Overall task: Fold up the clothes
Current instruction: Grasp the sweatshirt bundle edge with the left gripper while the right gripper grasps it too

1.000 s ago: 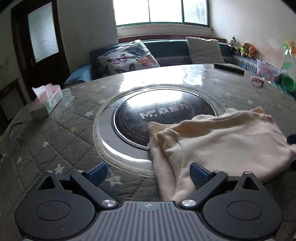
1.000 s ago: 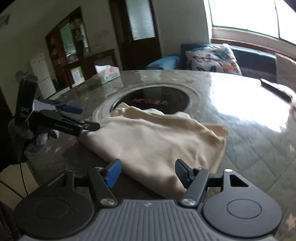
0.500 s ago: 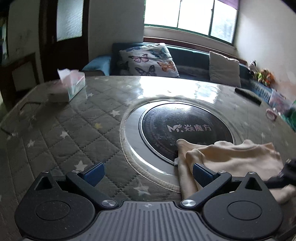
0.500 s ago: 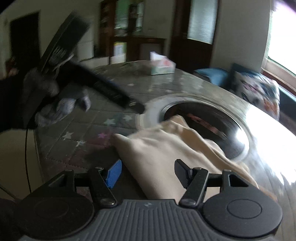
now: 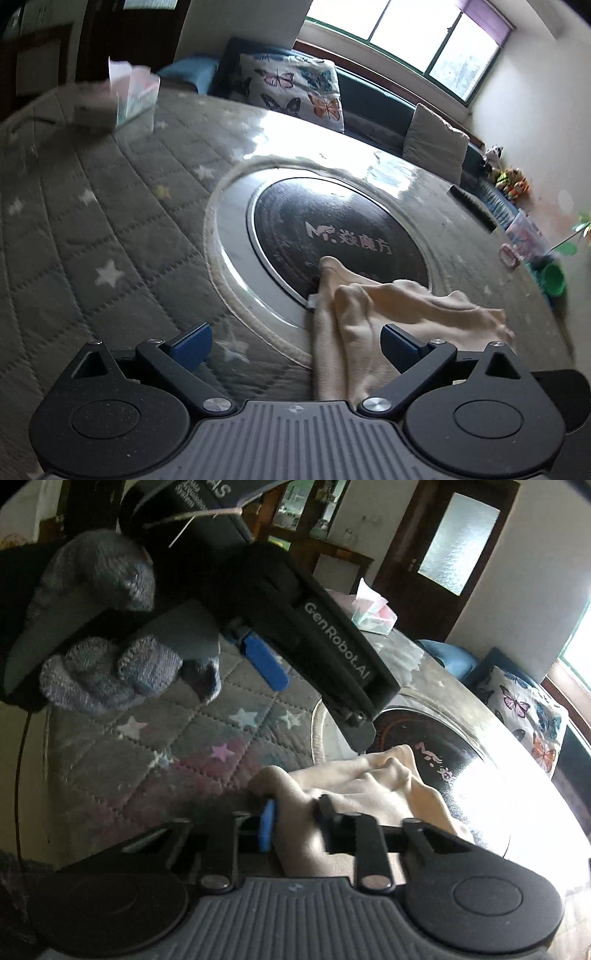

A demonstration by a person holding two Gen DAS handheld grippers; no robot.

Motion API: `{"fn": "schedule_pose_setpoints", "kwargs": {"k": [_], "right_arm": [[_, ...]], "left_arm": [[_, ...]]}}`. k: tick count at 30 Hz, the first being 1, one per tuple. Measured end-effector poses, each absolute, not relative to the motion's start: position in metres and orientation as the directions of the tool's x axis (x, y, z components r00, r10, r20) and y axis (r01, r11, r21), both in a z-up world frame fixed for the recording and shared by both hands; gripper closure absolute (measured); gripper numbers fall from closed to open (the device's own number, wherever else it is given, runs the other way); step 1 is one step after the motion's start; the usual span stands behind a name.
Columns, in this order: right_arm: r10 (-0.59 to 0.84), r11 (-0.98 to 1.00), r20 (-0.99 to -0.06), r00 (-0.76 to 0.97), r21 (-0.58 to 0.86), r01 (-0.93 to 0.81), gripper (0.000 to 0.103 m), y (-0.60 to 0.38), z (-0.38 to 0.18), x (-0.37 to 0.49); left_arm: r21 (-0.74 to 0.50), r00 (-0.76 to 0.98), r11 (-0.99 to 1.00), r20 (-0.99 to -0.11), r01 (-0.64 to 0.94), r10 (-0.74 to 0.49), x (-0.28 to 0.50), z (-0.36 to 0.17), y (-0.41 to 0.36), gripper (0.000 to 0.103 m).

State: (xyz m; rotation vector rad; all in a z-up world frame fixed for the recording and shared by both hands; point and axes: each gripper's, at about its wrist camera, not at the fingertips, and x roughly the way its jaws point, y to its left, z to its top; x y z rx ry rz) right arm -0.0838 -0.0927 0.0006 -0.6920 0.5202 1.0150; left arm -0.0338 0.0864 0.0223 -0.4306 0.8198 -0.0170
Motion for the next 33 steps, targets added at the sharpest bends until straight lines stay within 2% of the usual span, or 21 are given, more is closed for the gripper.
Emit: {"fn": "schedule_pose_setpoints", "kwargs": {"k": [6, 12, 15, 18, 20, 23, 28, 33], "right_arm": [[0.631, 0.418, -0.642, 0.436, -0.193, -0.888, 0.091, -0.11, 0.017, -0.077], [0.678, 0.471, -0.588, 0.441, -0.113, -0.875, 0.092, -0.136, 0.035, -0.071], [0.691, 0.481, -0.573, 0.441, -0.092, -0.872, 0.092, -0.143, 0.04, -0.071], [0.702, 0.478, -0.566, 0.432, -0.076, -0.875, 0.092, -0.148, 0.041, -0.074], [0.707, 0.473, -0.564, 0.427, -0.07, -0.878, 0.092, -0.15, 0.041, -0.075], [0.709, 0.477, -0.564, 0.423, -0.058, -0.877, 0.092, -0.153, 0.04, -0.074], [0.709, 0.504, -0.562, 0.427, -0.02, -0.864, 0.09, -0.169, 0.041, -0.068], [0.655, 0.619, -0.566, 0.501, 0.021, -0.785, 0.09, -0.205, 0.04, -0.05]], "left_arm": [[-0.494, 0.662, 0.848, -0.702, -0.189, -0.261, -0.029, 0.018, 0.086, 0.006], [-0.636, 0.629, 0.74, -0.672, -0.219, -0.391, -0.022, 0.009, 0.08, 0.018], [-0.679, 0.621, 0.699, -0.652, -0.223, -0.435, -0.018, 0.003, 0.075, 0.028], [-0.695, 0.616, 0.681, -0.645, -0.229, -0.452, -0.014, -0.001, 0.074, 0.044], [-0.703, 0.605, 0.671, -0.647, -0.236, -0.465, -0.012, -0.005, 0.074, 0.068], [-0.7, 0.597, 0.671, -0.655, -0.246, -0.464, -0.011, -0.008, 0.075, 0.081], [-0.694, 0.598, 0.675, -0.659, -0.249, -0.457, -0.013, -0.009, 0.08, 0.085], [-0.692, 0.6, 0.678, -0.659, -0.248, -0.453, -0.014, -0.009, 0.082, 0.085]]}}
